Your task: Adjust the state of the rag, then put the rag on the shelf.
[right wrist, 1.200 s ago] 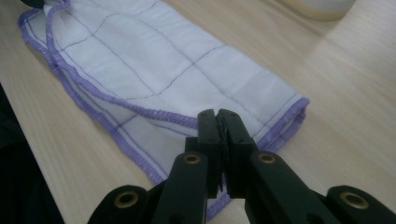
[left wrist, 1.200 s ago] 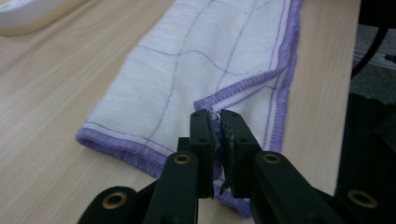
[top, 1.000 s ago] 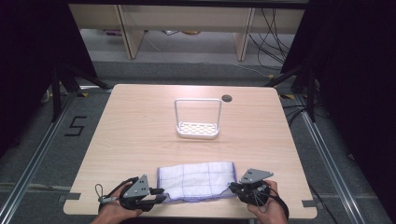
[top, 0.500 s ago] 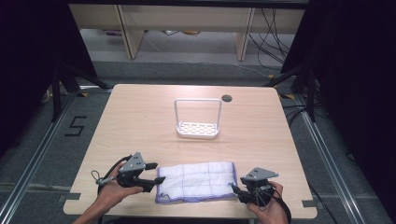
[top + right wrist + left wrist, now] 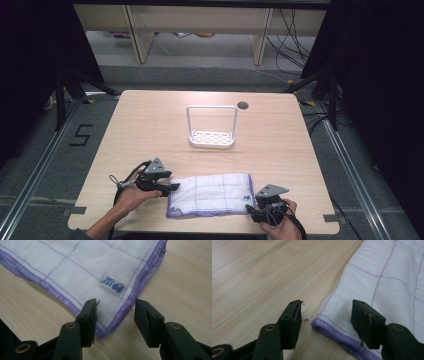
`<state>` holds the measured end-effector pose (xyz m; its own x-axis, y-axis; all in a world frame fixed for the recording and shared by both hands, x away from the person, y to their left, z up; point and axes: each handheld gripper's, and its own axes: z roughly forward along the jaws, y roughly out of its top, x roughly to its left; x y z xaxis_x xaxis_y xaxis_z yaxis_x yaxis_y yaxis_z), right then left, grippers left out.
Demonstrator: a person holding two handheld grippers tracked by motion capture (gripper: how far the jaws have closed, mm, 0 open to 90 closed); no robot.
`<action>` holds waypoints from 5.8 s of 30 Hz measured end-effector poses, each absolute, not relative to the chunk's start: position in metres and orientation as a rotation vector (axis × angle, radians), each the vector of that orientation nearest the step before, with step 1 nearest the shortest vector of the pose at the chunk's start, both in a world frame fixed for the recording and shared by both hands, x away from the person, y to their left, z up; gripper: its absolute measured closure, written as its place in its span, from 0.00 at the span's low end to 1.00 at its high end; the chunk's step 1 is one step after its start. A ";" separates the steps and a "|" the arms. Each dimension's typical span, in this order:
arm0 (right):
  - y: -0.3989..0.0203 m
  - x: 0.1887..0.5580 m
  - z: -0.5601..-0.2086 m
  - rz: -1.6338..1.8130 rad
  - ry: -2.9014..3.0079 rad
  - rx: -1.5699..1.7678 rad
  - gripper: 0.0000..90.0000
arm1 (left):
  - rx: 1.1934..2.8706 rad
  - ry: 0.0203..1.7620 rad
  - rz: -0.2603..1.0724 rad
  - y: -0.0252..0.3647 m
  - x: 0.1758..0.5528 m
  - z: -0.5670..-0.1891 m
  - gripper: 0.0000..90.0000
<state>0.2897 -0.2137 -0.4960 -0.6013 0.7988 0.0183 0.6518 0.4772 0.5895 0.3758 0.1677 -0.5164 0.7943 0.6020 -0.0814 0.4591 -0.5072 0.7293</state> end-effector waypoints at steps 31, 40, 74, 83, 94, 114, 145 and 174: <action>-0.195 0.392 -0.476 0.750 2.592 1.075 0.95 | 2.113 0.653 0.041 0.178 0.297 -0.509 0.94; -0.169 0.425 -0.478 0.758 2.577 1.031 0.94 | 2.116 0.620 -0.046 0.165 0.288 -0.514 0.92; -0.187 0.437 -0.462 0.927 2.389 1.217 0.59 | 1.999 0.784 0.166 0.144 0.400 -0.487 0.52; -0.176 0.441 -0.472 0.863 2.452 1.220 0.58 | 2.022 0.834 0.239 0.125 0.440 -0.496 0.52; -0.170 0.447 -0.484 0.843 2.496 1.242 0.57 | 1.997 0.847 0.190 0.100 0.465 -0.511 0.53; -0.158 0.452 -0.494 0.802 2.522 1.246 0.60 | 2.095 0.754 0.182 0.079 0.476 -0.518 0.90; -0.142 0.430 -0.451 1.048 2.494 1.048 0.96 | 2.000 0.720 0.230 0.116 0.449 -0.465 0.95; -0.150 0.395 -0.379 1.221 2.369 0.938 0.96 | 1.948 0.627 0.304 0.127 0.412 -0.388 0.95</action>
